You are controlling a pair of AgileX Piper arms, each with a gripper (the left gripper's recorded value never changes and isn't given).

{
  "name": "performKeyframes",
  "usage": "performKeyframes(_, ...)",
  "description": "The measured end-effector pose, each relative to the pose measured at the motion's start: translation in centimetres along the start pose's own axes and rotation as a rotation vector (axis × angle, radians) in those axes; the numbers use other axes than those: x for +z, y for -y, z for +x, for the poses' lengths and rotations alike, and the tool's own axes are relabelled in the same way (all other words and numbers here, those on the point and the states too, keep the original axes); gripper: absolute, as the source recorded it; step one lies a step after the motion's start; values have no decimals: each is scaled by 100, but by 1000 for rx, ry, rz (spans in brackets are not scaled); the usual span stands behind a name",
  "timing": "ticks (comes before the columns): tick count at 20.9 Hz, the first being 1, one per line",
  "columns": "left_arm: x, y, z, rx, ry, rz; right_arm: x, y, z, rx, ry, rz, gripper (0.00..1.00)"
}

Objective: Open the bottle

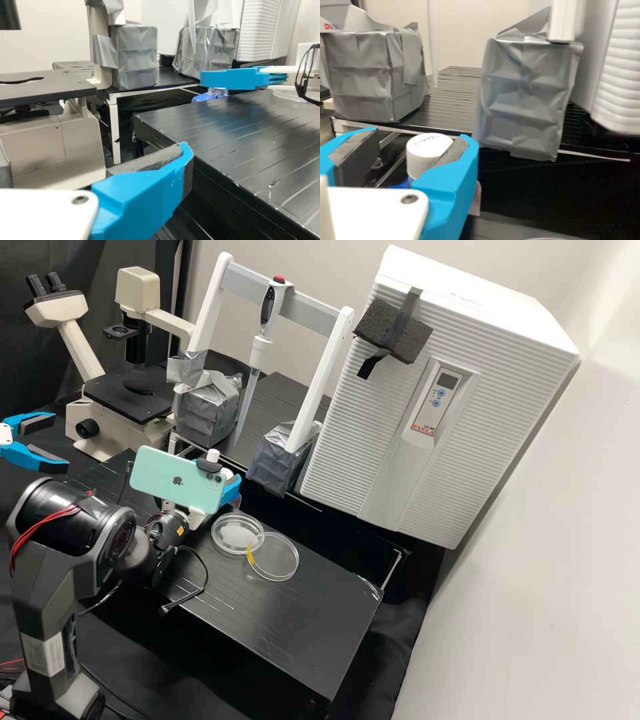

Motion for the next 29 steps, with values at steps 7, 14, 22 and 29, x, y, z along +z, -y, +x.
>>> performKeyframes(7, 0, 0, 0, 0, 0, 0, 50, -50, -1, 18, 18, 0, 0)
performKeyframes(14, 0, 0, 0, 0, 0, 0, 54, -54, -2, 20, 20, 0, 0)
performKeyframes(22, 0, 0, 0, 0, 0, 0, 54, -54, -2, 20, 20, 0, 0)
performKeyframes(29, 0, 0, 0, 0, 0, 0, 2, -59, -13, 21, 1, 0, 0)
